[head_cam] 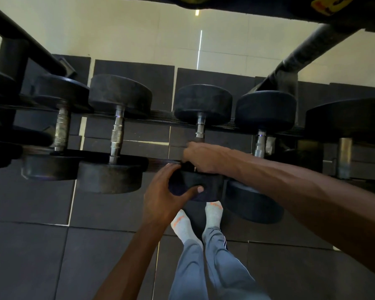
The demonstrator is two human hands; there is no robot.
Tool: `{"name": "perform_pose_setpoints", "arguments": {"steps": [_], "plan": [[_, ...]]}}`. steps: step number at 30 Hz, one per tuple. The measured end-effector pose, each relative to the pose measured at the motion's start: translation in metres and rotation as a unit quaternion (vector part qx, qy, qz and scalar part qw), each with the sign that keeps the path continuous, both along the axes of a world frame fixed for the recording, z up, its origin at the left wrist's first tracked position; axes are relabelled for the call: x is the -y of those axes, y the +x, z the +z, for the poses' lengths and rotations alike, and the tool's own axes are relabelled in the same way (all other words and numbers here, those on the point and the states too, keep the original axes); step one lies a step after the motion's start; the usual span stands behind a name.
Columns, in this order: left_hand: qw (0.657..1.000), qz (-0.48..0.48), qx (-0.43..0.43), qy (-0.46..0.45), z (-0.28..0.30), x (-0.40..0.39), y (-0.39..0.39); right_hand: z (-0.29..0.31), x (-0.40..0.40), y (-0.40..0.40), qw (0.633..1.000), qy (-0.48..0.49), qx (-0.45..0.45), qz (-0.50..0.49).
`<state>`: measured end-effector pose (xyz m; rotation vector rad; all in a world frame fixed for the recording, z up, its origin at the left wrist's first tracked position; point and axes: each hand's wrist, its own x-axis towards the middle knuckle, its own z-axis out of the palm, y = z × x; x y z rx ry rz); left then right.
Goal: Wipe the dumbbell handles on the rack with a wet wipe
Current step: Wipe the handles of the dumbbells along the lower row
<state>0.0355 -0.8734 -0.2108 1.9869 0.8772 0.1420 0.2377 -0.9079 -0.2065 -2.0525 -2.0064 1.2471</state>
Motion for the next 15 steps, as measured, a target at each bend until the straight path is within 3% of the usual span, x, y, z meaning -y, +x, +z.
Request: {"name": "perform_pose_setpoints", "arguments": {"steps": [4,8,12,15], "plan": [[1.0,-0.015,-0.006,-0.002,-0.001,0.001,-0.001,0.0,0.03,0.015,0.99,0.031,-0.078,-0.112],[1.0,-0.022,-0.018,0.005,0.001,0.0,0.0,-0.002,0.057,0.03,0.96,0.054,-0.098,-0.256],[0.998,-0.05,-0.025,0.03,0.014,0.007,0.014,-0.009,0.09,0.045,0.865,0.071,-0.212,-0.45],[0.997,-0.062,-0.015,0.047,0.023,0.026,0.038,-0.002,0.11,0.052,0.797,0.096,-0.265,-0.534]]}}
